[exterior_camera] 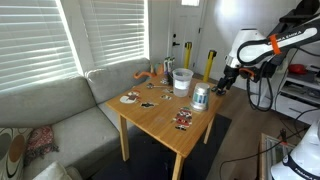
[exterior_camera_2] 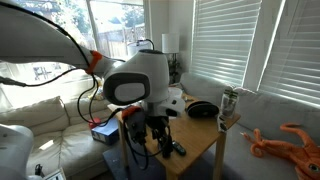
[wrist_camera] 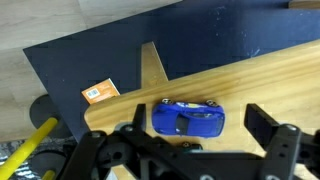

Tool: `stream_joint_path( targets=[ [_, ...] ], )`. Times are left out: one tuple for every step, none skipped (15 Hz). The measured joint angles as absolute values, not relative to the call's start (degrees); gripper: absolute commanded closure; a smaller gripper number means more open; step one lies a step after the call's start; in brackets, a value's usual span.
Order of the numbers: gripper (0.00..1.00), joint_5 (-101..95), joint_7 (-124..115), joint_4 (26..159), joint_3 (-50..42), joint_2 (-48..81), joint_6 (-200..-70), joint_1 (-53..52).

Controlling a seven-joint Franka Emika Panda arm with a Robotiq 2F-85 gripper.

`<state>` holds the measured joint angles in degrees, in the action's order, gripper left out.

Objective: Remove the metallic cup from the frost cup and put it on the table facing down, pick up the small toy car and put it on the metallic cup bottom facing up

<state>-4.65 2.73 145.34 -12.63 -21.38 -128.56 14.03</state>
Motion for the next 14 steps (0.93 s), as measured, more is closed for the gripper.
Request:
stream_joint_path(
  targets=[
    [0.00, -4.7, 2.9, 145.3, -12.7, -21.2, -128.9, 14.0],
    [0.00, -4.7, 3.0, 145.3, -12.8, -21.0, -129.1, 14.0],
    [0.00, -4.7, 3.0, 145.3, -12.8, -20.8, -129.4, 14.1],
    [0.00, -4.7, 3.1, 145.3, -12.8, -20.6, -129.7, 14.1],
    [0.00, -4.7, 3.1, 145.3, -12.8, -20.4, -129.9, 14.1],
    [0.00, -4.7, 3.1, 145.3, -12.8, -20.2, -130.0, 14.1],
    [0.00, -4.7, 3.1, 145.3, -12.8, -20.0, -130.2, 14.1],
    [0.00, -4.7, 3.1, 145.3, -12.8, -19.8, -130.5, 14.1],
    [0.00, -4.7, 3.1, 145.3, -12.8, -19.7, -130.6, 14.1],
    [0.04, -4.7, 3.1, 145.3, -12.8, -19.6, -130.7, 14.1],
    [0.18, -4.7, 3.1, 145.3, -12.8, -19.5, -130.8, 14.1],
    [0.29, -4.7, 3.1, 145.3, -12.8, -19.4, -130.8, 14.1],
    [0.29, -4.7, 3.1, 145.3, -12.8, -19.3, -130.8, 14.1],
    [0.37, -4.7, 3.1, 145.3, -12.8, -19.2, -130.8, 14.1]
  ],
)
